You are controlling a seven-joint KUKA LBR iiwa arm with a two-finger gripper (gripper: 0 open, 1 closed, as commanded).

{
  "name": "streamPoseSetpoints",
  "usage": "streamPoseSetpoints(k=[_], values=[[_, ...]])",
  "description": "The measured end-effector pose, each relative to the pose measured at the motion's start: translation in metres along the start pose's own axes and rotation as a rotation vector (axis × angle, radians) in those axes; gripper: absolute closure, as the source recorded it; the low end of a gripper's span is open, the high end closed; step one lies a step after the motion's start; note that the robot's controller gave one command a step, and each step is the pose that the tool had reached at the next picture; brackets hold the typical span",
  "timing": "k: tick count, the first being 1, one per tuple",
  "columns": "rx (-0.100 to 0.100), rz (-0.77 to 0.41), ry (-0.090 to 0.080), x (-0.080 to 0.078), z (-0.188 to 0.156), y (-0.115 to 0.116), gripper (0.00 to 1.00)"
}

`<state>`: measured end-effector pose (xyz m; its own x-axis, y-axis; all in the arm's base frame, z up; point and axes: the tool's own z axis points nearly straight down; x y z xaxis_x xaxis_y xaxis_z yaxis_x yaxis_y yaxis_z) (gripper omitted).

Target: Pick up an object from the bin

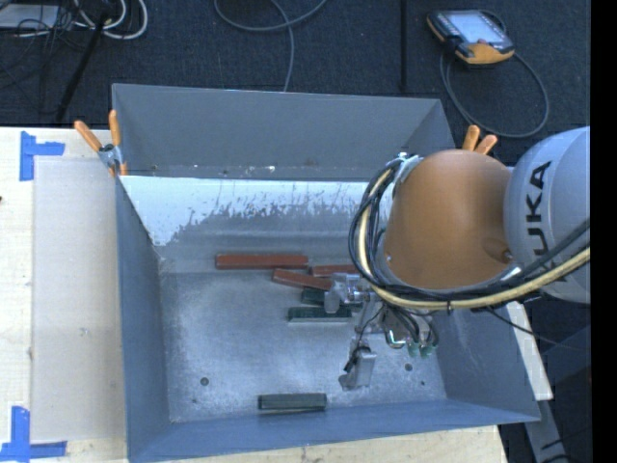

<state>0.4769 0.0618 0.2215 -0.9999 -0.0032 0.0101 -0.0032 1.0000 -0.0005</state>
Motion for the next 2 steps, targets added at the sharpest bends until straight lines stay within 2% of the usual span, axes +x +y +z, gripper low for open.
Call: streamPoseSetpoints(k=[1,2], values=[[-0.001,0.003,-0.008,-0.002,-0.004,0.0,0.0],[0.0,-0.074,-0.015,-0.043,0.02,0.011,0.0]])
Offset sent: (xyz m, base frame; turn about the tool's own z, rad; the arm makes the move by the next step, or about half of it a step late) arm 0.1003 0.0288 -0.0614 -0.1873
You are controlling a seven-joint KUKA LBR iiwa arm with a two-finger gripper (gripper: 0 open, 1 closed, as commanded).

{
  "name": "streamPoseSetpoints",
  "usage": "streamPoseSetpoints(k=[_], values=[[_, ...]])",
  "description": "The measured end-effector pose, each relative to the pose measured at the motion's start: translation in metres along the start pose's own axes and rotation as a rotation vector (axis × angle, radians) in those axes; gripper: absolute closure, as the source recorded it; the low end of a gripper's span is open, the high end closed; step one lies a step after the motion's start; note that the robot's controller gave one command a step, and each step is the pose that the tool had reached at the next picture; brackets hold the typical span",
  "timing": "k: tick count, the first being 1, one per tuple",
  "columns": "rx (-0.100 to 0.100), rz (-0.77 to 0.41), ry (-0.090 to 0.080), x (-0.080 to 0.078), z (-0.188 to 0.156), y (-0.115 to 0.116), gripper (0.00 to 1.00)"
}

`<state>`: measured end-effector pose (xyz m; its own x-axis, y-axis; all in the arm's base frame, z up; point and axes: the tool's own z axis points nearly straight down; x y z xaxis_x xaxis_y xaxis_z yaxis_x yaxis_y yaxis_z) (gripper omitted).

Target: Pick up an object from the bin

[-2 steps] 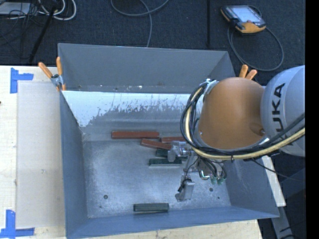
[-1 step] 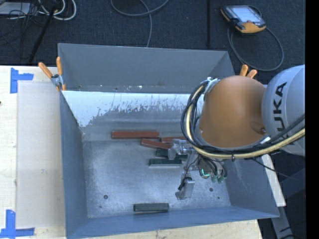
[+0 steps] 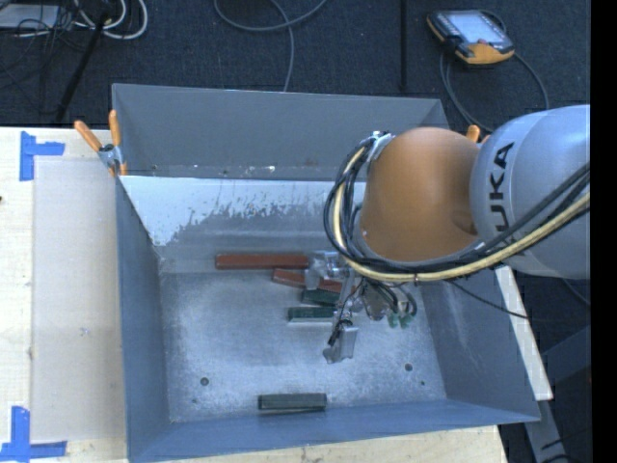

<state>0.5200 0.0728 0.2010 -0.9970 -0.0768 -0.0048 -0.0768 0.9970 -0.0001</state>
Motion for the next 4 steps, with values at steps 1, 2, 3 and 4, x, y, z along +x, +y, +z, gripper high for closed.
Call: streamPoseSetpoints(k=[1,2,3,4], values=[[-0.002,-0.052,-0.001,-0.009,0.056,-0.036,0.0],[0.005,-0.053,0.004,-0.035,0.098,-0.049,0.0],[-0.002,-0.058,-0.003,-0.052,0.128,-0.046,1.0],[-0.002,-0.057,-0.003,-0.052,0.128,-0.046,1.0]])
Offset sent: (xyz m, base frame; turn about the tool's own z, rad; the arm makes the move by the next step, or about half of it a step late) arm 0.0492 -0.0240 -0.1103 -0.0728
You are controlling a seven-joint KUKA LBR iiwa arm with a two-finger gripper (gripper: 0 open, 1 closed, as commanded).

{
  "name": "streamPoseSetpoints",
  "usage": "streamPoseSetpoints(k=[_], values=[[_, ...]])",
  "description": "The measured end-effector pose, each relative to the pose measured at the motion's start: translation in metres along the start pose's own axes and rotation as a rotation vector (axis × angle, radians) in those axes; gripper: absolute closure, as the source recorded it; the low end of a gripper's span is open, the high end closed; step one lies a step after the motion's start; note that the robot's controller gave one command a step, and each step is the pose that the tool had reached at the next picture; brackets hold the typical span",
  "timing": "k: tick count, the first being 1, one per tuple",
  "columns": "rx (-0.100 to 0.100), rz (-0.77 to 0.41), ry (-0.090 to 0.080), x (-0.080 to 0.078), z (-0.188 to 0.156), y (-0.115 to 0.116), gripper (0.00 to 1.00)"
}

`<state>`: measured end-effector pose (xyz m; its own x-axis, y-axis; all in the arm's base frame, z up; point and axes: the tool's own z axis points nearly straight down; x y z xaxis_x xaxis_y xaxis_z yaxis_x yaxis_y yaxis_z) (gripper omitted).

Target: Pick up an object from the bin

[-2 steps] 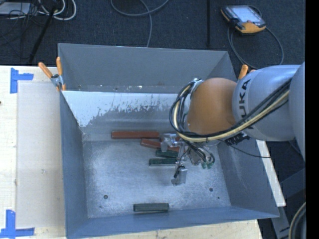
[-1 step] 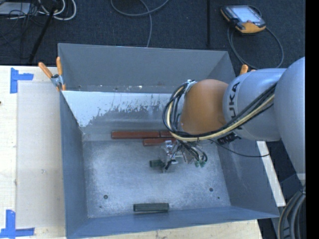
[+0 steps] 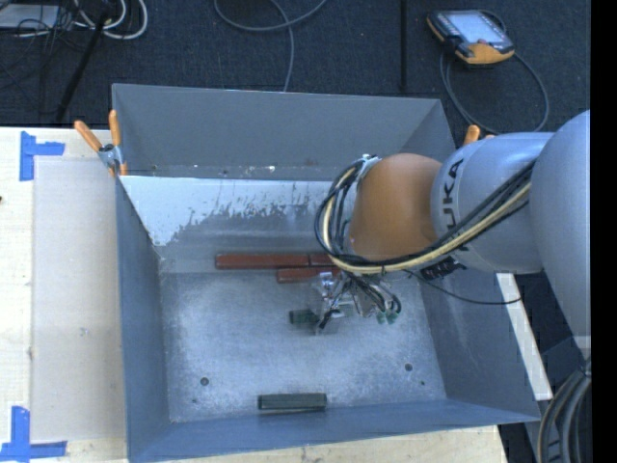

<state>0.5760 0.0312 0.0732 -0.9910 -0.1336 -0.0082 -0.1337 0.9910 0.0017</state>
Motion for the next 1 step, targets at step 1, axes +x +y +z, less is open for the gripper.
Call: streamPoseSetpoints(k=[1], values=[[0.002,-0.008,0.004,-0.009,-0.1496,-0.0452,1.0]])
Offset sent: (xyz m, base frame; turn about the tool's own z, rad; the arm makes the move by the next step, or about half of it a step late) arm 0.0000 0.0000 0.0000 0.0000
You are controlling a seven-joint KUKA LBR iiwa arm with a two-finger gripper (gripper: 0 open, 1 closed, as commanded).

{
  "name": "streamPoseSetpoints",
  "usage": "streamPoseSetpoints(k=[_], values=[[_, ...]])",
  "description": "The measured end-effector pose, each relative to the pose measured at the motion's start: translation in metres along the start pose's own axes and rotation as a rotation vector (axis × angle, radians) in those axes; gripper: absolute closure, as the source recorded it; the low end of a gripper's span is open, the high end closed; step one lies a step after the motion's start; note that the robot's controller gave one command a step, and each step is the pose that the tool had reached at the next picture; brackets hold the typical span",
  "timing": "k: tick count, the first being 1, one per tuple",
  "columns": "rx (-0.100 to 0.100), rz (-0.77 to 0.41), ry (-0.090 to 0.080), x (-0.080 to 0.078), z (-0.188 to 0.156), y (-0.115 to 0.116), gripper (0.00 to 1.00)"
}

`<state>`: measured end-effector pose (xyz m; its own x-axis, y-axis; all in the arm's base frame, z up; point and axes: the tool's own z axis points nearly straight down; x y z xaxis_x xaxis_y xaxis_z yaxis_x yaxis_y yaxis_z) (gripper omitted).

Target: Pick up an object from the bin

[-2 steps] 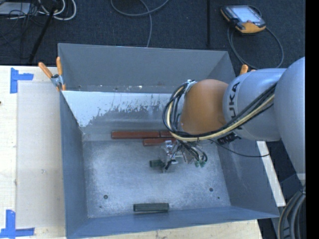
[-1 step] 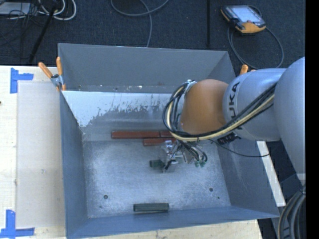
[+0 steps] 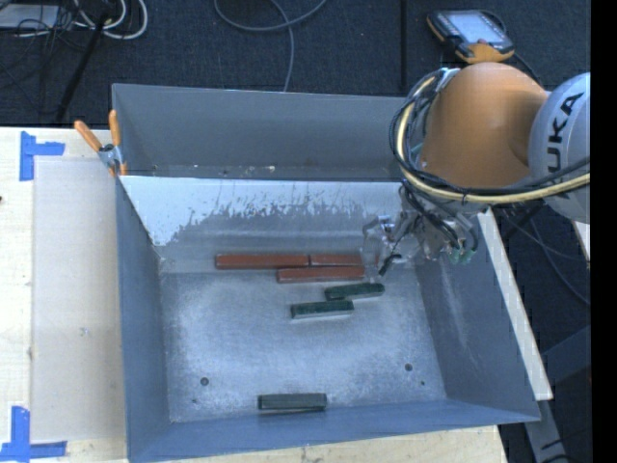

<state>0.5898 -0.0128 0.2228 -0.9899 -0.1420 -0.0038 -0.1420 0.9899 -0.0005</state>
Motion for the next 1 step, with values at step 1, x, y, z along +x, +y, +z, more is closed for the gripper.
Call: streamPoseSetpoints(k=[1], values=[[-0.001,0.001,0.002,0.0006,0.001,0.0001,1.0]])
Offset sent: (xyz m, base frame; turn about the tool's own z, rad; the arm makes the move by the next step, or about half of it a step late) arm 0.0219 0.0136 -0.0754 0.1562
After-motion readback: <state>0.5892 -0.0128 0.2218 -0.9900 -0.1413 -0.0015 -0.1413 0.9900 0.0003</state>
